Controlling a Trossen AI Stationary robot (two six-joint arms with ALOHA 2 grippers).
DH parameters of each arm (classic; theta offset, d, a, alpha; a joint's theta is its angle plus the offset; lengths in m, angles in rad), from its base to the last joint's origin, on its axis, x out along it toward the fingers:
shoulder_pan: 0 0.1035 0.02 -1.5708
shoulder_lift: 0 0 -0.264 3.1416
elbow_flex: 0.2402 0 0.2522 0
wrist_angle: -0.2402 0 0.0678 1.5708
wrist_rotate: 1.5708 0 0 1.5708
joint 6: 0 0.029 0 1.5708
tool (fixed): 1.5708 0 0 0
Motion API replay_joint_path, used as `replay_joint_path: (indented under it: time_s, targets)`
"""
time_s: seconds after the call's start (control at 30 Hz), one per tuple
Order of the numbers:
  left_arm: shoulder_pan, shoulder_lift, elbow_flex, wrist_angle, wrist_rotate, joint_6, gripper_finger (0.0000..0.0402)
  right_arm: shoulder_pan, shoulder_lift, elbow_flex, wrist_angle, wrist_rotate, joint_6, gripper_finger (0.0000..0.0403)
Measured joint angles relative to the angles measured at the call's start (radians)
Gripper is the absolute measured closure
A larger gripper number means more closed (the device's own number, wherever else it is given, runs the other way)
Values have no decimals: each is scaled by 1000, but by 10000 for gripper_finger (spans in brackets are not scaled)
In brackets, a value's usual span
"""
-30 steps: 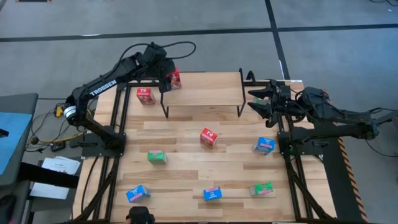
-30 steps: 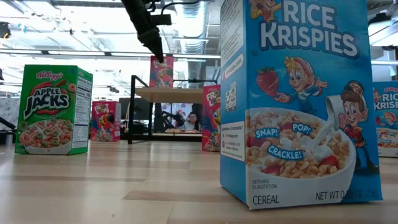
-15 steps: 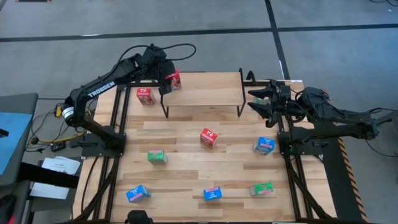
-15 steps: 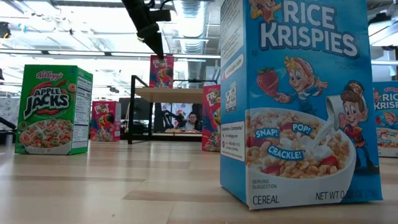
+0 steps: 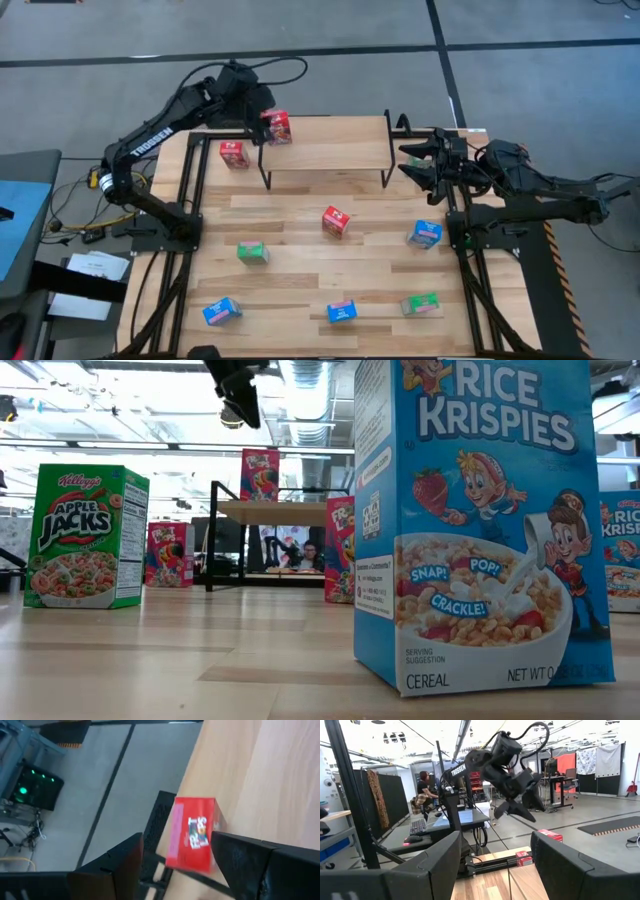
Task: Stack cereal on shelf
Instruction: Put the middle left red cereal box on the shelf
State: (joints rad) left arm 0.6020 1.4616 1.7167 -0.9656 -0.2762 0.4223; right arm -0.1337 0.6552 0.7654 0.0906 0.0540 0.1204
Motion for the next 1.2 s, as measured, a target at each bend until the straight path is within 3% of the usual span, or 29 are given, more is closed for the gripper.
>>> replay_joint_path:
  time_s: [0.1, 0.27, 0.43, 0.8, 0.97, 1.2]
  targets:
    - [-5, 1, 25, -80, 25, -79, 177, 0, 0, 0, 0, 0, 0, 137]
    - [-7, -4, 30, -226, 157, -147, 177, 0, 0, 0, 0, 0, 0, 137]
    - [-18, -5, -14, -246, 257, -194, 177, 0, 0, 0, 0, 0, 0, 137]
    - [-84, -4, -218, -119, 210, -177, 177, 0, 0, 0, -4, 0, 0, 137]
    - [-100, -4, -234, -77, 192, -180, 177, 0, 0, 0, -8, 0, 0, 137]
    - [-93, -4, -234, -31, 91, -153, 177, 0, 0, 0, -8, -1, -44, 137]
